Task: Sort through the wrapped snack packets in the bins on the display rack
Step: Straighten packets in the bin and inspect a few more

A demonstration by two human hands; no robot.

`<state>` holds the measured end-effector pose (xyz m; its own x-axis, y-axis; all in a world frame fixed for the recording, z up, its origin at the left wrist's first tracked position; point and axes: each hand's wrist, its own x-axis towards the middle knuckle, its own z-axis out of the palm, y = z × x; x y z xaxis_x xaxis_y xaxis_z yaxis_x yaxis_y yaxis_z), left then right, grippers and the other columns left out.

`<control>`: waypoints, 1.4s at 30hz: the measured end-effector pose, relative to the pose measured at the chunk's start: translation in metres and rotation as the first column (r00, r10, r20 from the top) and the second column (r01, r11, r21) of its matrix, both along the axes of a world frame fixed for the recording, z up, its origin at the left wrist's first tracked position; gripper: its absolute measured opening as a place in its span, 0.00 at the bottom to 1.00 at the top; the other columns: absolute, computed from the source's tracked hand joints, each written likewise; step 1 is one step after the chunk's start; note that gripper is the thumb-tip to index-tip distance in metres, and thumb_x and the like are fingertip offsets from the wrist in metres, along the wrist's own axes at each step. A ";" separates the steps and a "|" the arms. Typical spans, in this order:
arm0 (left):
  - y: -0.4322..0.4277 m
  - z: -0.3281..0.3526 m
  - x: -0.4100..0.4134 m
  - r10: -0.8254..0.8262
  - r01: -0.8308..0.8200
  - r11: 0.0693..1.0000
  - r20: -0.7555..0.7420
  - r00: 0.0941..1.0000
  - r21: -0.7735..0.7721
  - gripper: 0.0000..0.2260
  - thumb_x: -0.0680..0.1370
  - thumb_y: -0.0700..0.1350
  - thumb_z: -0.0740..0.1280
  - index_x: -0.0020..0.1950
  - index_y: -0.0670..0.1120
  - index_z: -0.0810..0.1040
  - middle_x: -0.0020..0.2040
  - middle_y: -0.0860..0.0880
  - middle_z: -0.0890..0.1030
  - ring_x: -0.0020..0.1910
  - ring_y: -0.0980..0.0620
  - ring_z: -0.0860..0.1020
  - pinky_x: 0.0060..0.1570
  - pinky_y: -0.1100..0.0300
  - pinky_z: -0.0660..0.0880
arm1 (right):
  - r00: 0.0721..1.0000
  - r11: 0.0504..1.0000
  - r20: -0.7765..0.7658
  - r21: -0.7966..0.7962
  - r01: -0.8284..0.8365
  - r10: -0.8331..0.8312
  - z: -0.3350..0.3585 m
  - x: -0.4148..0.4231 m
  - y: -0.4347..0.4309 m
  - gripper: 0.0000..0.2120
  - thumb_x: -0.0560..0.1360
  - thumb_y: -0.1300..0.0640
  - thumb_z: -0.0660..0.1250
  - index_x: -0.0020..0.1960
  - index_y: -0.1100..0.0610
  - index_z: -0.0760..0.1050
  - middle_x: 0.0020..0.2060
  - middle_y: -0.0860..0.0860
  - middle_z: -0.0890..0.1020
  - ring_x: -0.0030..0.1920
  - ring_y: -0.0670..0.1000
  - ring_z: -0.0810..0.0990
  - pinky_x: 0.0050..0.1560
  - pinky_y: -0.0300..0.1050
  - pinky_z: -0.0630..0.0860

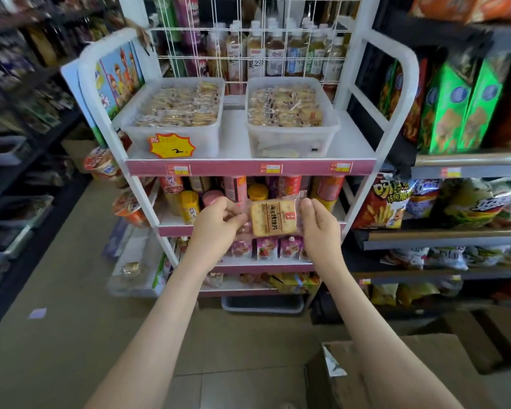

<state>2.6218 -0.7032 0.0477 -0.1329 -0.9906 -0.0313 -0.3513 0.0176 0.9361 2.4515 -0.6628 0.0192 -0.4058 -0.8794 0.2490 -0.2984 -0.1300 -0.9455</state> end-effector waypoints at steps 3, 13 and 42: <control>0.002 0.003 0.003 0.034 -0.034 0.999 0.008 0.999 -0.030 0.07 0.79 0.35 0.65 0.44 0.46 0.73 0.44 0.48 0.80 0.40 0.56 0.81 0.32 0.67 0.78 | 0.996 0.997 0.061 0.042 -0.061 0.059 -0.001 0.001 -0.007 0.16 0.83 0.52 0.54 0.40 0.51 0.73 0.30 0.41 0.78 0.31 0.38 0.74 0.32 0.33 0.69; 0.001 0.010 0.011 0.115 -0.095 0.989 0.186 0.976 -0.112 0.03 0.81 0.45 0.64 0.54 0.48 0.74 0.51 0.55 0.78 0.46 0.58 0.77 0.36 0.71 0.73 | 0.995 0.989 -0.031 0.113 -0.095 0.099 0.002 0.009 -0.025 0.16 0.82 0.50 0.54 0.46 0.58 0.74 0.41 0.55 0.82 0.42 0.55 0.80 0.41 0.51 0.80; -0.026 0.020 -0.018 0.086 0.011 0.988 -0.617 0.782 0.151 0.10 0.78 0.39 0.68 0.58 0.44 0.74 0.48 0.45 0.84 0.47 0.48 0.84 0.57 0.48 0.76 | 0.902 0.896 -0.303 -0.226 -0.383 0.309 0.028 0.021 -0.043 0.20 0.75 0.73 0.59 0.59 0.53 0.73 0.53 0.43 0.78 0.57 0.46 0.77 0.58 0.41 0.75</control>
<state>2.6037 -0.7296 0.0676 -0.1345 -0.9866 -0.0920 0.3083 -0.1299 0.9424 2.4721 -0.7055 0.0472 0.0210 -0.8336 0.5519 -0.4100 -0.5107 -0.7557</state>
